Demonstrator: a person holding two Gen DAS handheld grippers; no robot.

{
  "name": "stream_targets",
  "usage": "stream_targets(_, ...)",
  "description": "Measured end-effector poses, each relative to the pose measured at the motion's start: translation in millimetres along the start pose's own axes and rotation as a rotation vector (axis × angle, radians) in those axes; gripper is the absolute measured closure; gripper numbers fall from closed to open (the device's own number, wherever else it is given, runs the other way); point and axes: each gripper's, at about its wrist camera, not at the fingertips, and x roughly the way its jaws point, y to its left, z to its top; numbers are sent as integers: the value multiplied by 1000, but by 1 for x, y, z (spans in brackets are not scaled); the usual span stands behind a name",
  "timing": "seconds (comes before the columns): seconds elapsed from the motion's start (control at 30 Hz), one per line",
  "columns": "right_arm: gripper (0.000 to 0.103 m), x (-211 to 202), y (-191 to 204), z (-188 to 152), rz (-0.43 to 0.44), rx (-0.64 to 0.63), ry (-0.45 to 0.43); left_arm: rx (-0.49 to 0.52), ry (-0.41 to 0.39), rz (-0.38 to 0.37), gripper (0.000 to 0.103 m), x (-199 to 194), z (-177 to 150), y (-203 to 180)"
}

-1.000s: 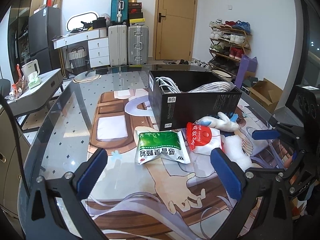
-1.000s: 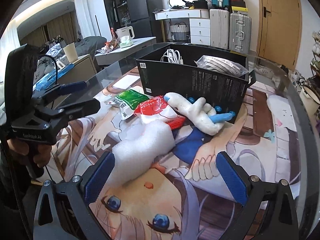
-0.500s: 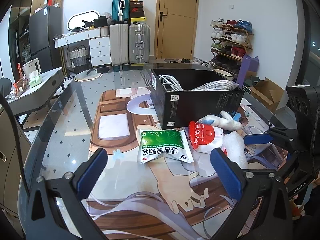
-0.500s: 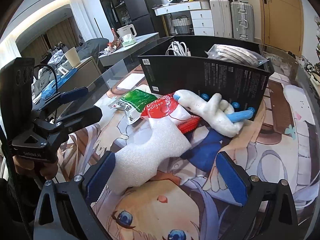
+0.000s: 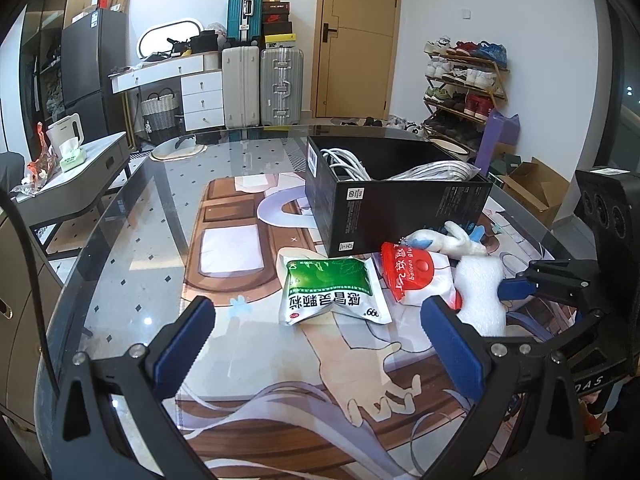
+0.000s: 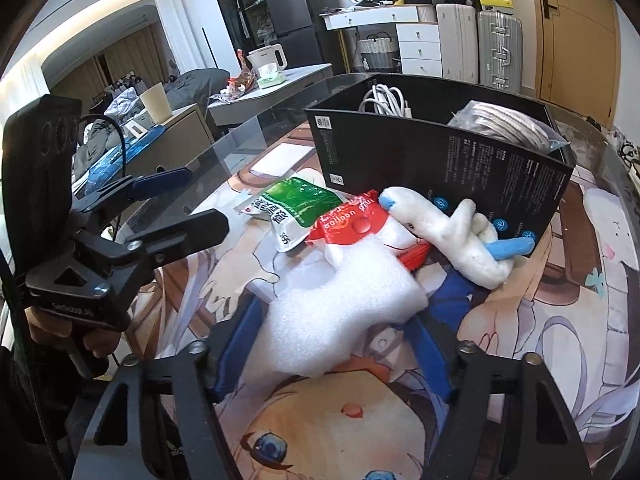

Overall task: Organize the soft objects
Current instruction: 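Grasp white foam tube with right gripper while left gripper grasps green packet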

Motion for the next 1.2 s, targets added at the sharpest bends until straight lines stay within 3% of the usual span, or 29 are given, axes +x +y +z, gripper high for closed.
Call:
stream_targets(0.13,55,-3,0,-3,10,-1,-9,-2,-1,2,0,0,0,1)
stream_targets(0.5,75,-26,-9,-10,0,25,-77,-1,14,7,0,3,1,0)
stream_targets(0.87,75,-49,-16,-8,-43,43,-142,-11,98,10,0,29,13,1)
stream_targets(1.0,75,-56,-21,-8,-53,50,-153,20,160,54,0,46,18,-3)
stream_targets(1.2,75,-62,-25,-9,-61,59,-163,43,228,62,0,64,20,-4)
